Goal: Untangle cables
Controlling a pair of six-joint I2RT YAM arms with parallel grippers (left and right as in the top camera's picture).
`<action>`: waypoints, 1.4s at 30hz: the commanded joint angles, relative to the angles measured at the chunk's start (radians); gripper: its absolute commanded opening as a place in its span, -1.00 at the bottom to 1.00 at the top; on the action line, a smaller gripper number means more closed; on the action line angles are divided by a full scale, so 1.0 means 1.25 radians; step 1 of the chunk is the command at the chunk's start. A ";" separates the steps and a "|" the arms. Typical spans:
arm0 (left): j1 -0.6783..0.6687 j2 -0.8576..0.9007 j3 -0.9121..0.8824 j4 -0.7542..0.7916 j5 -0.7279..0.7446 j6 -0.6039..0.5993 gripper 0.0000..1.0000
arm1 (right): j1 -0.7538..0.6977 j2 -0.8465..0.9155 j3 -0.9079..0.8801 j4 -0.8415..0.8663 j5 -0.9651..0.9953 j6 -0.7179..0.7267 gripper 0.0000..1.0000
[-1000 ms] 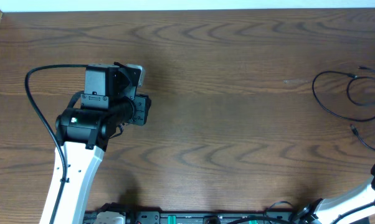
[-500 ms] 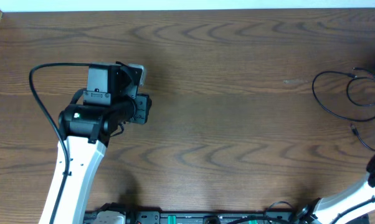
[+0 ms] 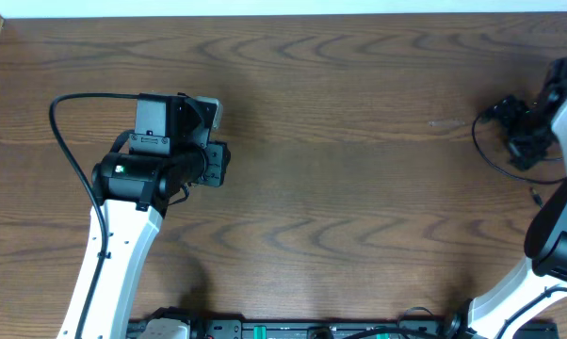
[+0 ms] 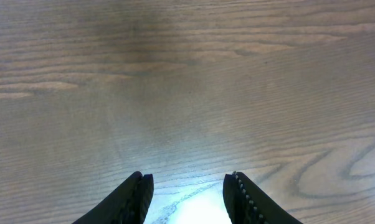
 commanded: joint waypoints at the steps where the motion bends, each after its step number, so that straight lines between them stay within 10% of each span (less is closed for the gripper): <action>1: 0.002 0.002 0.008 0.000 0.010 -0.004 -0.15 | 0.036 0.009 -0.060 0.044 0.063 0.096 0.55; 7: 0.002 0.002 0.008 0.000 0.010 -0.004 -0.15 | 0.059 0.009 -0.141 0.078 0.102 0.229 0.01; 13: 0.002 0.002 0.008 0.000 0.010 -0.004 -0.15 | 0.059 0.009 -0.218 0.149 0.105 0.313 0.02; 42: 0.002 0.002 0.008 -0.016 0.009 -0.004 -0.15 | -0.152 0.009 -0.247 0.527 0.418 -0.195 -0.25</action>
